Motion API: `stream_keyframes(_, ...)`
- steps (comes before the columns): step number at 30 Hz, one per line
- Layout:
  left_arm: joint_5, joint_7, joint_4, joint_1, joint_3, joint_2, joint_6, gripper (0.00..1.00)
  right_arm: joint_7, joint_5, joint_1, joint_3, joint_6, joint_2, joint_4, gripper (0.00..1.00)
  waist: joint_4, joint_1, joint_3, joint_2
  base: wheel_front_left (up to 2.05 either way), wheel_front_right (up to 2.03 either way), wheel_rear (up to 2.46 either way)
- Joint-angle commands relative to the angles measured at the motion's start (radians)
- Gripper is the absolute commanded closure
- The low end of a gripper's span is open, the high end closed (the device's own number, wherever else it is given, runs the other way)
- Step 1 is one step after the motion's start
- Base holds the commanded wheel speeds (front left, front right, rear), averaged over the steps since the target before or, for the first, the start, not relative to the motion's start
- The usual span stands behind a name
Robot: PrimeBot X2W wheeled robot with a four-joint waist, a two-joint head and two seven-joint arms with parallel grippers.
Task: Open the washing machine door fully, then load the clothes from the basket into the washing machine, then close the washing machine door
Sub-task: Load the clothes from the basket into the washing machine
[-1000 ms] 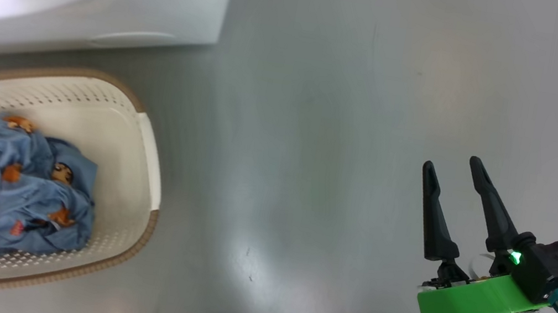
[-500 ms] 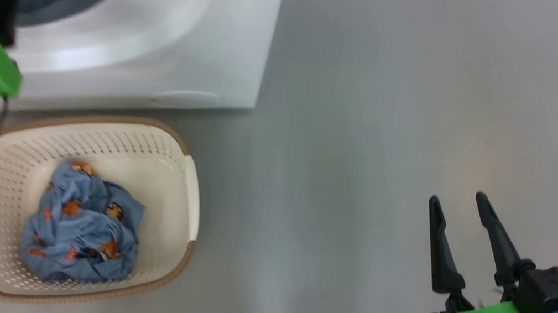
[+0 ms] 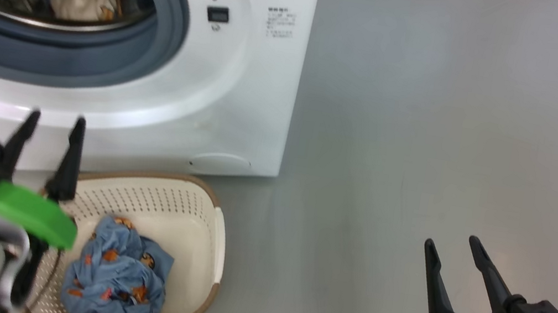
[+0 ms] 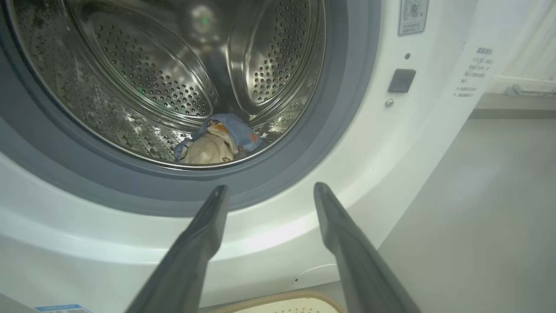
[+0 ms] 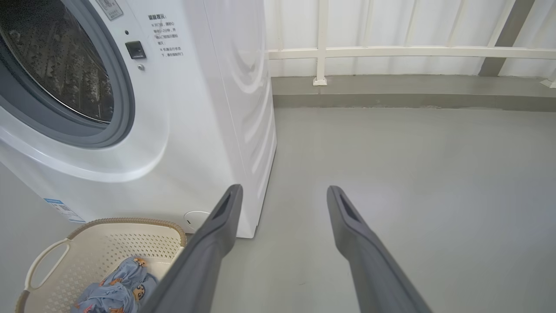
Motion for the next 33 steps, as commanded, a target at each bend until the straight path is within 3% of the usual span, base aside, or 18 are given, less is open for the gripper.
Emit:
stream_keyframes(1, -0.008, 0.004, -0.079, 0.050, 0.045, 0.045, 0.031, 0.00, 0.006, 0.004, 0.014, 0.016, 0.010, -0.008, -0.033, 0.00, 0.032, 0.0000, -0.077, 0.0000, 0.00, 0.00, 0.00)
stream_keyframes(7, -0.025, 0.002, -0.253, 0.236, 0.059, 0.014, 0.115, 0.00, 0.011, 0.009, 0.055, 0.011, 0.010, -0.008, -0.046, 0.00, 0.051, 0.0000, -0.146, 0.0000, 0.00, 0.00, 0.00)
stream_keyframes(14, -0.019, -0.003, -0.377, 0.381, 0.066, -0.029, 0.181, 0.00, 0.012, 0.025, 0.087, 0.011, 0.010, -0.008, -0.060, 0.00, 0.058, 0.0000, -0.204, 0.0000, 0.00, 0.00, 0.00)
stream_keyframes(23, 0.006, -0.007, -0.424, 0.471, 0.071, -0.073, 0.197, 0.00, 0.010, 0.046, 0.123, 0.021, 0.010, -0.008, -0.069, 0.00, 0.054, 0.0000, -0.247, 0.0000, 0.00, 0.00, 0.00)
stream_keyframes(33, 0.046, -0.008, -0.429, 0.510, 0.091, -0.108, 0.186, 0.00, 0.014, 0.048, 0.152, 0.027, 0.010, -0.008, -0.080, 0.00, 0.051, 0.0000, -0.270, 0.0000, 0.00, 0.00, 0.00)
